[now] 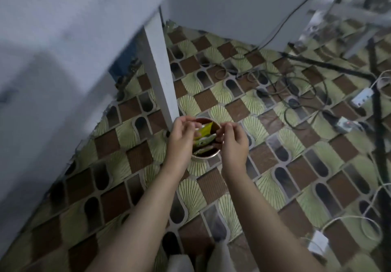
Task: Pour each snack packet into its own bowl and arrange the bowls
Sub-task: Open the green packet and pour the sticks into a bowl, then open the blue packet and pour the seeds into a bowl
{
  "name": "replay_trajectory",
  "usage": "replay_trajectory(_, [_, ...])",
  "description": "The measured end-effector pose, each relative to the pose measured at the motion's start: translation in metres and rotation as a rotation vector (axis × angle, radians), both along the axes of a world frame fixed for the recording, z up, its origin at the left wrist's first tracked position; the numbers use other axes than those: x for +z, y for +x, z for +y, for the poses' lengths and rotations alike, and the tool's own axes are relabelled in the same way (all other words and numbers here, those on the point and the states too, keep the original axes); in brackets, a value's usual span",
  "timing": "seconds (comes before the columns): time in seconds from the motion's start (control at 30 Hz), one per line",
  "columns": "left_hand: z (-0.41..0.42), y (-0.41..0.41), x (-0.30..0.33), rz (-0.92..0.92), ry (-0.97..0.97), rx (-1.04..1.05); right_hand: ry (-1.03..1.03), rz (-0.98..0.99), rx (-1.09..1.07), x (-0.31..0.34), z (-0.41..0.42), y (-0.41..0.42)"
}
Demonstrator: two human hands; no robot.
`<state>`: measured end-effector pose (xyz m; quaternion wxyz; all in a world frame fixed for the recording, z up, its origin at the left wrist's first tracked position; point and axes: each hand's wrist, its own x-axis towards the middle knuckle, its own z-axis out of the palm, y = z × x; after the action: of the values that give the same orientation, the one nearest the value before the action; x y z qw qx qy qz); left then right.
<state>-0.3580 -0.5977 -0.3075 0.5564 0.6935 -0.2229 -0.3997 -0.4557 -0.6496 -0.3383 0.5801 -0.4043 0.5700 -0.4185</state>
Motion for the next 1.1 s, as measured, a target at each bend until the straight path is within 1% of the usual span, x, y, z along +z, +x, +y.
replay_trajectory(0.07, [0.02,-0.007,0.075,-0.022,-0.091,0.006,-0.127,-0.051,0.027,0.082,0.024,-0.004])
replay_trajectory(0.13, [0.047,-0.012,0.152,-0.089,-0.192,0.052,-0.229,-0.147,0.086,0.162,0.052,-0.005])
replay_trajectory(0.23, [0.103,-0.016,0.252,-0.252,-0.31,0.172,-0.324,-0.262,0.285,0.257,0.095,0.004])
replay_trajectory(0.33, [0.152,-0.002,0.318,-0.373,-0.421,0.271,-0.427,-0.361,0.471,0.323,0.128,0.031])
replay_trajectory(0.43, [0.216,0.021,0.363,-0.524,-0.449,0.384,-0.478,-0.419,0.657,0.373,0.169,0.068])
replay_trajectory(0.53, [0.289,0.047,0.387,-0.599,-0.443,0.608,-0.523,-0.479,0.829,0.404,0.22,0.113])
replay_trajectory(0.63, [0.364,0.066,0.394,-0.659,-0.39,0.886,-0.509,-0.525,1.001,0.422,0.286,0.158])
replay_trajectory(0.83, [0.503,0.108,0.388,-0.708,-0.288,1.307,-0.448,-0.537,1.261,0.426,0.421,0.234])
replay_trajectory(0.97, [0.582,0.151,0.378,-0.764,-0.196,1.466,-0.453,-0.524,1.312,0.423,0.498,0.286])
replay_trajectory(1.1, [0.643,0.213,0.372,-0.776,-0.081,1.501,-0.521,-0.505,1.306,0.423,0.553,0.346])
